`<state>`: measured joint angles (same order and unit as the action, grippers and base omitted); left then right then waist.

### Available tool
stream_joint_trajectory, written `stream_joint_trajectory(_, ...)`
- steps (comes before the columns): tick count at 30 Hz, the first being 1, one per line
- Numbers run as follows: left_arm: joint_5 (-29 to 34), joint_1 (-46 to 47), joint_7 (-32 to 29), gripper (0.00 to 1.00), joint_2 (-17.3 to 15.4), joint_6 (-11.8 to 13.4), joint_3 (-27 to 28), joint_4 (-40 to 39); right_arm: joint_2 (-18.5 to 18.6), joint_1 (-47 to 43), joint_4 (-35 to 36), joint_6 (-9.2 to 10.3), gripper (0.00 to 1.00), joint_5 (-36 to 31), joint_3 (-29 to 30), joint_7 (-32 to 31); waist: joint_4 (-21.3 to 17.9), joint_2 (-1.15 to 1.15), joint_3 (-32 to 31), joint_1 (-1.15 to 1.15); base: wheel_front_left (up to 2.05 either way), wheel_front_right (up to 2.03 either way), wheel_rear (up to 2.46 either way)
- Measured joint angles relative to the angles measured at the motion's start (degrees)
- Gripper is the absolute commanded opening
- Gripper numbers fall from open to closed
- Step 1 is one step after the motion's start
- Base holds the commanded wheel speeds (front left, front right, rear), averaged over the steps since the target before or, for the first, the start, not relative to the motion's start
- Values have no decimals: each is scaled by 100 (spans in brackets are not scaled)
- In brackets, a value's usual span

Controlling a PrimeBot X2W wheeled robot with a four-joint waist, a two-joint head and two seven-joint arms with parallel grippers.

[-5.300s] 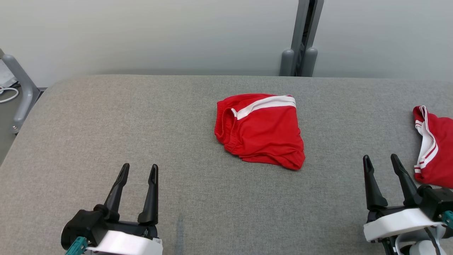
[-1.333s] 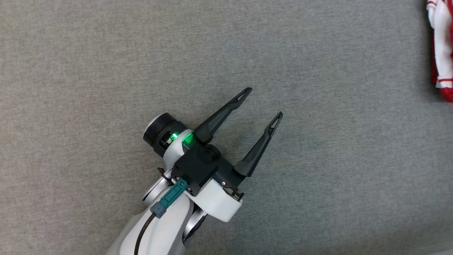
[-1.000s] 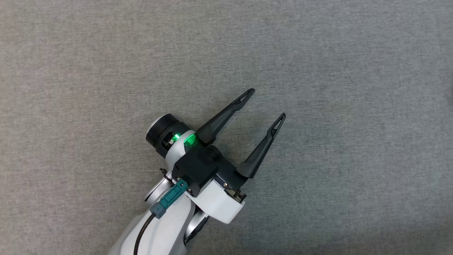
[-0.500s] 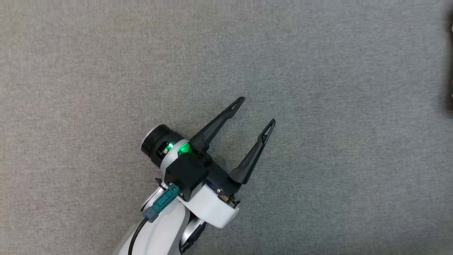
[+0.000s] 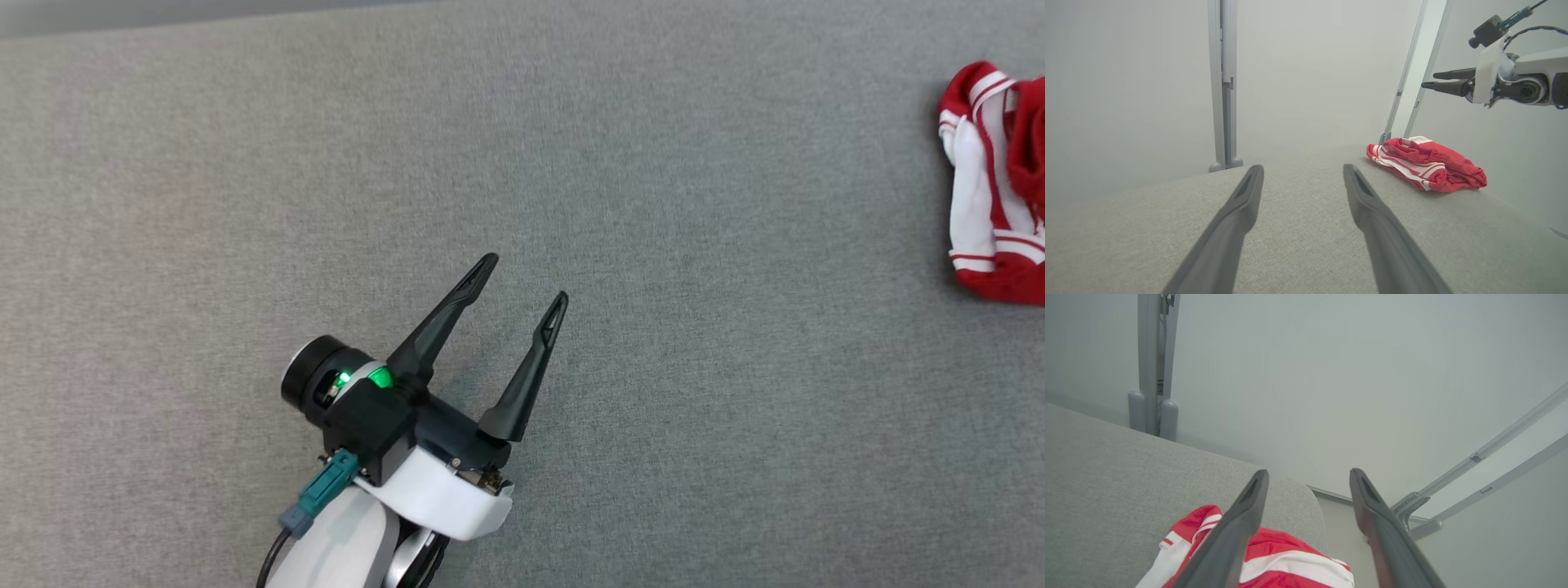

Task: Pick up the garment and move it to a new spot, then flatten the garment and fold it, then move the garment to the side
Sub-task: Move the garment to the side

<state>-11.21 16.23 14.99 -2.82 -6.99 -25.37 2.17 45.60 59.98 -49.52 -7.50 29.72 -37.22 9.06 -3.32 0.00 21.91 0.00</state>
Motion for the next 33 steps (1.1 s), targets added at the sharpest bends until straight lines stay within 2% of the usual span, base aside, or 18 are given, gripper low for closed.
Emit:
stream_joint_trajectory(7,-51,-396,0,100,2,113,416,-185,-668,-336,701,0,100,224,368,510,78,0,-553,0,0,0,0)
stream_joint_trajectory(12,-188,-649,0,100,1,281,994,-439,-1251,-1100,1416,0,100,374,1205,581,192,0,-978,0,0,0,0)
stream_joint_trajectory(15,-177,-847,0,100,-3,296,1254,-525,-1578,-1725,2002,1,100,100,1925,598,286,0,-1223,0,0,0,0)
stream_joint_trajectory(21,-169,-1218,0,100,0,287,1648,-634,-2609,-3128,3037,1,100,-514,2837,610,517,0,-1595,0,0,0,0)
stream_joint_trajectory(27,-305,-1525,0,100,-2,372,1841,-616,-3396,-4201,3533,1,100,-1090,3071,609,714,0,-1805,0,0,0,0)
stream_joint_trajectory(33,-156,-1888,0,100,-1,575,1929,-307,-3906,-4903,3746,0,100,-1547,3239,609,765,0,-1987,0,0,0,0)
